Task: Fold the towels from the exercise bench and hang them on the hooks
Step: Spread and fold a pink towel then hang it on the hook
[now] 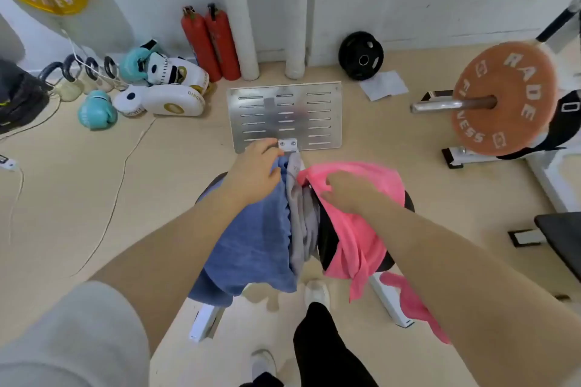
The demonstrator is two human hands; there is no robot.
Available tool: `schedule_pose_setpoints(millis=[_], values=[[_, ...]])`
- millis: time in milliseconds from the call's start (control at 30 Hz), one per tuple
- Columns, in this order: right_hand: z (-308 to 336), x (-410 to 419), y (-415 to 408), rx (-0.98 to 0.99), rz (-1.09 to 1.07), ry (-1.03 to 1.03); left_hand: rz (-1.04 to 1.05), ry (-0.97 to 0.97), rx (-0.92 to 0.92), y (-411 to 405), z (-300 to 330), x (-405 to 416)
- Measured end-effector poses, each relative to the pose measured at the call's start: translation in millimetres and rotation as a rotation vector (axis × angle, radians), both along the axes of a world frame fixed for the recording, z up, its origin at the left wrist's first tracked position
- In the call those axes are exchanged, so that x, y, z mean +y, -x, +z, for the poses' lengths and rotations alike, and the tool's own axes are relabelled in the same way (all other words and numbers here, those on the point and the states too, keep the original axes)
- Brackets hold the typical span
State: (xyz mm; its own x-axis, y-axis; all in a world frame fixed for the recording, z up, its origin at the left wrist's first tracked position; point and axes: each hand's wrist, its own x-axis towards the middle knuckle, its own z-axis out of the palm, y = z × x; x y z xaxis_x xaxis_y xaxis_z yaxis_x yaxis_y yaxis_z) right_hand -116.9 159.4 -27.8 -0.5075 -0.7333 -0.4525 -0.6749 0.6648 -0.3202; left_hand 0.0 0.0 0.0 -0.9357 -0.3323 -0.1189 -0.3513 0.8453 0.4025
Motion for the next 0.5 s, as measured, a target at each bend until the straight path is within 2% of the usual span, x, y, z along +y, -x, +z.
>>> schedule_pose_setpoints(millis=[100, 233, 333, 400, 500], values=[[-9, -5, 4, 0.053, 0.101, -0.046, 0.064, -0.026, 0.000, 16, -6, -7], [-20, -13, 2, 0.178, 0.093, -0.155, 0.096, -0.080, -0.062, 27, -14, -11], [-23, -17, 2, 0.164, 0.084, -0.211, 0.075, -0.084, -0.063, 28, -14, -10], [-20, -14, 5, 0.078, -0.009, -0.166, 0.065, -0.100, -0.064, 27, -11, -9], [-9, -9, 9, -0.055, -0.253, 0.012, 0.008, -0.139, -0.051, 23, -3, -5]])
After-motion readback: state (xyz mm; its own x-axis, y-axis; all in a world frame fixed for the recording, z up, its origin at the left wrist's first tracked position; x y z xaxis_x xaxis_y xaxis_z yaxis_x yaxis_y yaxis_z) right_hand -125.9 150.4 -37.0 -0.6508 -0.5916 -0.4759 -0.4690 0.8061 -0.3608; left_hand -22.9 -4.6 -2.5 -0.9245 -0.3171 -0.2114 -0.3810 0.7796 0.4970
